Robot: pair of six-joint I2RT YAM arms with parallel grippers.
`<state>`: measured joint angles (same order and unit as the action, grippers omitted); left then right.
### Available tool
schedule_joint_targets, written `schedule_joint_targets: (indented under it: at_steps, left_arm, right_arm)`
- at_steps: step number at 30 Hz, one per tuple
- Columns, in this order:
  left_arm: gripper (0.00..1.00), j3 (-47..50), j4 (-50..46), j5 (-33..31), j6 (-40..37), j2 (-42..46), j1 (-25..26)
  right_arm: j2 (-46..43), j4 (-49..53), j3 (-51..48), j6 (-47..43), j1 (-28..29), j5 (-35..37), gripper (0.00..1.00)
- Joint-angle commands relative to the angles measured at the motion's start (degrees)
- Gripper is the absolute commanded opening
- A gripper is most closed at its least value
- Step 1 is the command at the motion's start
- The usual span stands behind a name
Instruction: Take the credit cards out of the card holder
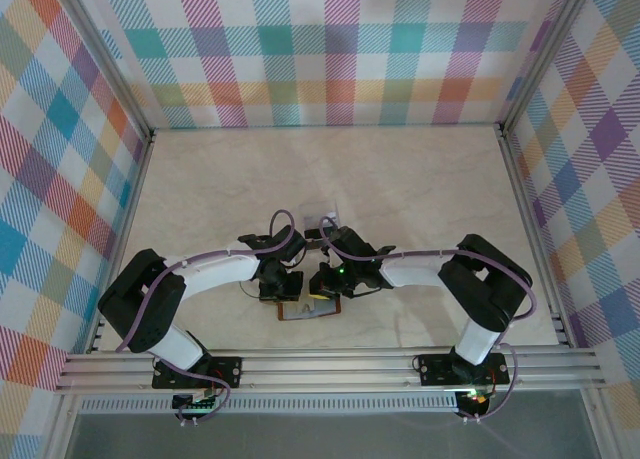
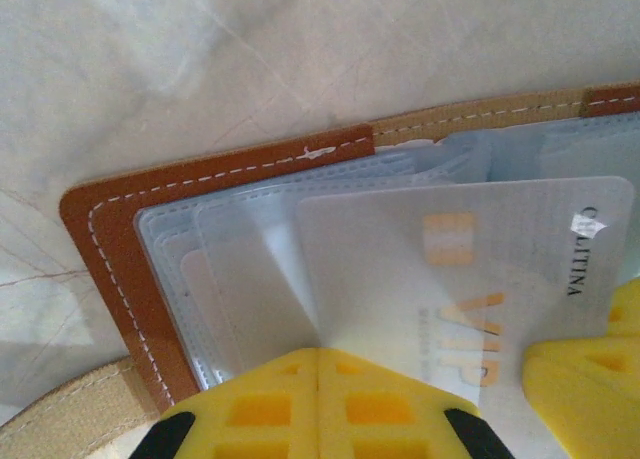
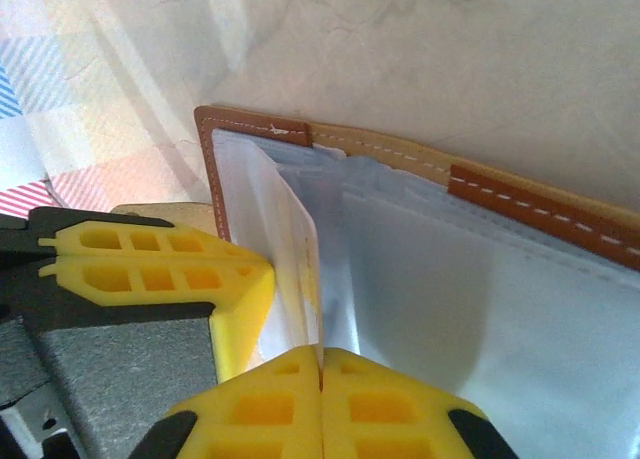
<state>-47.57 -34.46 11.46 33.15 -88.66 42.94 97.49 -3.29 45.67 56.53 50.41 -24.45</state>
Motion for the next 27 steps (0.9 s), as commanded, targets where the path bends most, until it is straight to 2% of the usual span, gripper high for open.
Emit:
schedule_joint_targets:
  at_steps: [1, 6, 13, 27]
  left_arm:
    - [0.07, 0.4, -2.4, -1.4, -0.9, -0.1, 0.3]
    - [0.07, 0.3, -2.6, -1.5, -0.9, 0.2, 0.3]
    - [0.07, 0.0, -3.1, -1.9, -0.6, 1.1, 0.3]
    - [0.09, -1.7, -4.5, -3.4, -0.5, 5.0, 0.3]
  right_arm:
    - [-2.0, 7.7, 1.9, -2.7, -0.3, 4.4, 0.08]
    - [-3.4, 15.5, 3.5, -5.5, -0.3, 9.0, 0.07]
    - [-6.0, 21.3, 4.6, -7.4, -0.3, 13.1, 0.07]
    - [-8.4, 28.8, 4.6, -8.1, -0.3, 16.8, 0.05]
